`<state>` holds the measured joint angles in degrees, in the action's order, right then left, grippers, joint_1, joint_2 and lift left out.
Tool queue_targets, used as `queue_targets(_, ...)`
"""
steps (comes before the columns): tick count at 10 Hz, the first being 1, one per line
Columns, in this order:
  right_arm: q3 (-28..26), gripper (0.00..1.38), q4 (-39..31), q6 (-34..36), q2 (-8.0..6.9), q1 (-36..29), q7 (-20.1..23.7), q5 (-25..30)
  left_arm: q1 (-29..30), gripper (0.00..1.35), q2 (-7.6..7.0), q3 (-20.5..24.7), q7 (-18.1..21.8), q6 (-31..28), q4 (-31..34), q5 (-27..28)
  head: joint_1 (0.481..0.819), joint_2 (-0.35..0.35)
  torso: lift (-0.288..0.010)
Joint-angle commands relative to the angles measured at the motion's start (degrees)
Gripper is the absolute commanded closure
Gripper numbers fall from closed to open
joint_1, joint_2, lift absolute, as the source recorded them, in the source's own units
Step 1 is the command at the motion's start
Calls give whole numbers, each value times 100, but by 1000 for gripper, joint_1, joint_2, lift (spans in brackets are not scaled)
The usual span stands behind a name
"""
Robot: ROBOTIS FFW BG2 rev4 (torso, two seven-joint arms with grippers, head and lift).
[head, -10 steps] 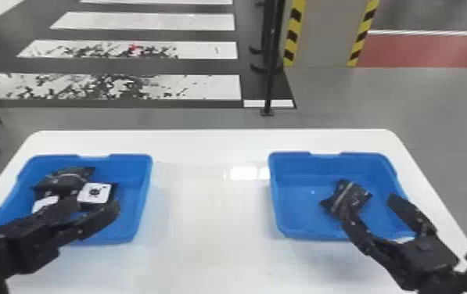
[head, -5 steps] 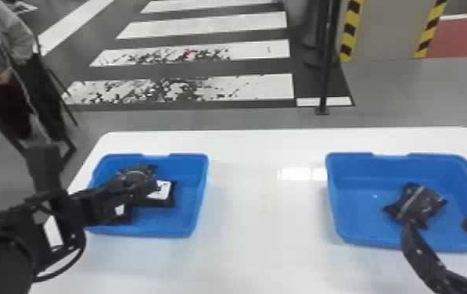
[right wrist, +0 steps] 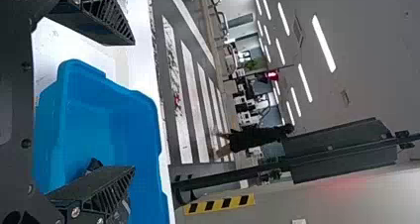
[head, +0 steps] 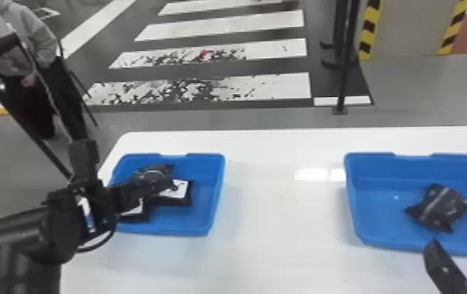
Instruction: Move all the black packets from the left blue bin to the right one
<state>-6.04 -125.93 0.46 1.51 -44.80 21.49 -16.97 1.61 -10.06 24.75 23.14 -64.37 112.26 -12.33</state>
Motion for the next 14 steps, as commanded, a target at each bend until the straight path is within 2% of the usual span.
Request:
queue_targets(1,10,137,42,80,16,9,4,-74,-359,157,-39,-133,-47,-214,-405,193,695,231,-138)
queue_targets(3,44,148,70,108,33,9,4,-142,-780,157,-75,-235,-100,-270,-1038,262,695,233,-138)
queue_targets(5,90,148,98,192,60,23,4,-256,-1090,157,-145,-453,-179,-692,-1390,387,695,230,-138)
queue_targets(7,101,160,154,235,68,23,4,-348,-1427,193,-171,-613,-196,-931,-2023,376,695,226,-138)
queue_targets(8,124,162,197,263,77,37,4,-393,-1582,298,-189,-681,-205,-987,-2304,399,695,224,-138)
queue_targets(10,181,170,253,277,112,51,4,-496,-1737,668,-180,-647,-372,-973,-2557,399,695,214,-138)
queue_targets(11,181,174,267,277,112,51,4,-508,-1849,780,-180,-635,-469,-917,-2740,410,695,221,-138)
queue_targets(12,181,179,267,305,121,51,4,-531,-1962,826,-189,-647,-486,-776,-2895,570,695,224,-138)
queue_targets(14,193,186,281,305,130,51,22,-565,-1934,1173,-180,-727,-513,-650,-2923,810,695,236,-138)
